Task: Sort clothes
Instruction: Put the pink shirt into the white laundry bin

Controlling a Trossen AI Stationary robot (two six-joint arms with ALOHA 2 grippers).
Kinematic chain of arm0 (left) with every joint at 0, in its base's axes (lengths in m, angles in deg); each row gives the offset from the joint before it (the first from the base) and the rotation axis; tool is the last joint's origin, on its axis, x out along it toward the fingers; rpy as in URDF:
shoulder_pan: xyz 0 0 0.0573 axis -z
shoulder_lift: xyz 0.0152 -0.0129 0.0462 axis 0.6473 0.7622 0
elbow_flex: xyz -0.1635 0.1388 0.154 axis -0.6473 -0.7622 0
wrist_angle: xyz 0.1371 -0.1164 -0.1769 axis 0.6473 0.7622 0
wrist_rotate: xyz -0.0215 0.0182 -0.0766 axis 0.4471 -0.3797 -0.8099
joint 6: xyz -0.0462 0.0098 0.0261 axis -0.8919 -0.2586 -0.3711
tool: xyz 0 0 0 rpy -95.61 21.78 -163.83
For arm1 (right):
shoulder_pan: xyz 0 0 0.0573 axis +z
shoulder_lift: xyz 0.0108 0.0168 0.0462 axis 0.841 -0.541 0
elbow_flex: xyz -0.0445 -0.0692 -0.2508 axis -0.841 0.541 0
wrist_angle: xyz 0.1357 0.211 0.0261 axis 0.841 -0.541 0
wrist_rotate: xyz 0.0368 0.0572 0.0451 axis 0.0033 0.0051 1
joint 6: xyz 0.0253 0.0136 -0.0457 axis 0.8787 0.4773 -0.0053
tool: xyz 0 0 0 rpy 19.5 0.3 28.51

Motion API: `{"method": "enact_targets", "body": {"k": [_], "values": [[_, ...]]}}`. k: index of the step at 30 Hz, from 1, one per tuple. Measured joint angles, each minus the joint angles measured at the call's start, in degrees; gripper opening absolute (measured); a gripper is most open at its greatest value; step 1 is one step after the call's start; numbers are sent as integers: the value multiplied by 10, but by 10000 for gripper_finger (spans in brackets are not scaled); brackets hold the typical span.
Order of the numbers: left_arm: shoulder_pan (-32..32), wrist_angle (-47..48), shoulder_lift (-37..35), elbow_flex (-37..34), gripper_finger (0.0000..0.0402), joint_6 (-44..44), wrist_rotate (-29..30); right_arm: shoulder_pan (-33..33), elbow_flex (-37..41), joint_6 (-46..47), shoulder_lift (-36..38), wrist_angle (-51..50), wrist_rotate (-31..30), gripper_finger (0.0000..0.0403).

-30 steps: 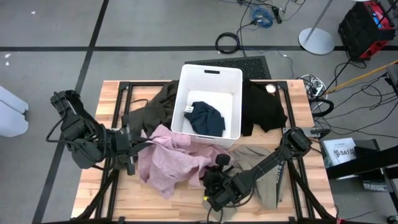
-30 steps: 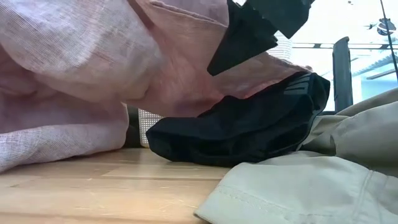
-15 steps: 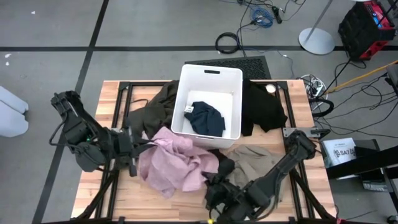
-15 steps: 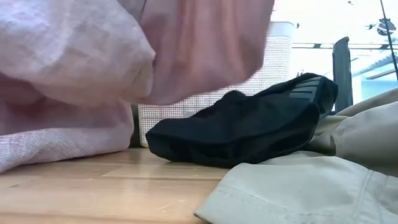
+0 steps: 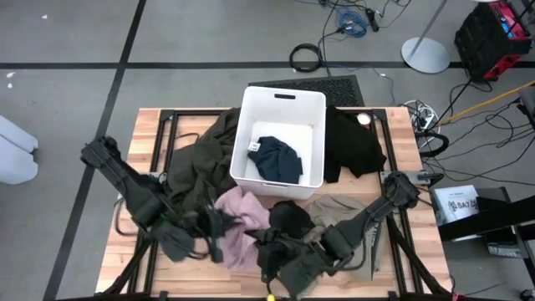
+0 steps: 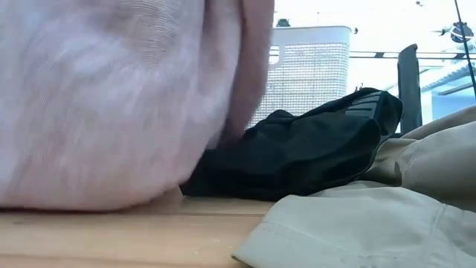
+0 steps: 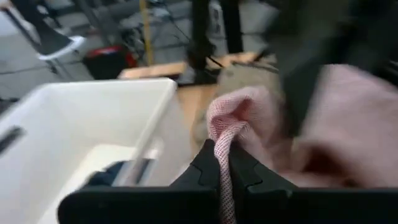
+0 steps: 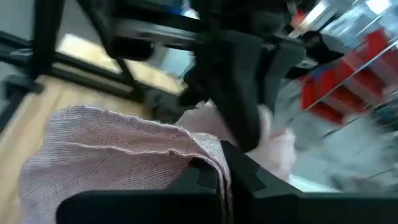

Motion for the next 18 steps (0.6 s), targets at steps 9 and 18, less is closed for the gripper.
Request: {"method": "enact_targets", "body": {"k": [9,18], "values": [[28,157,97,-9,1,-222,61,-12,149,177,1,23,86,0],[30,-4,155,-114,1,-294,-33,-42,368,242,-1,305,209,0]]}}
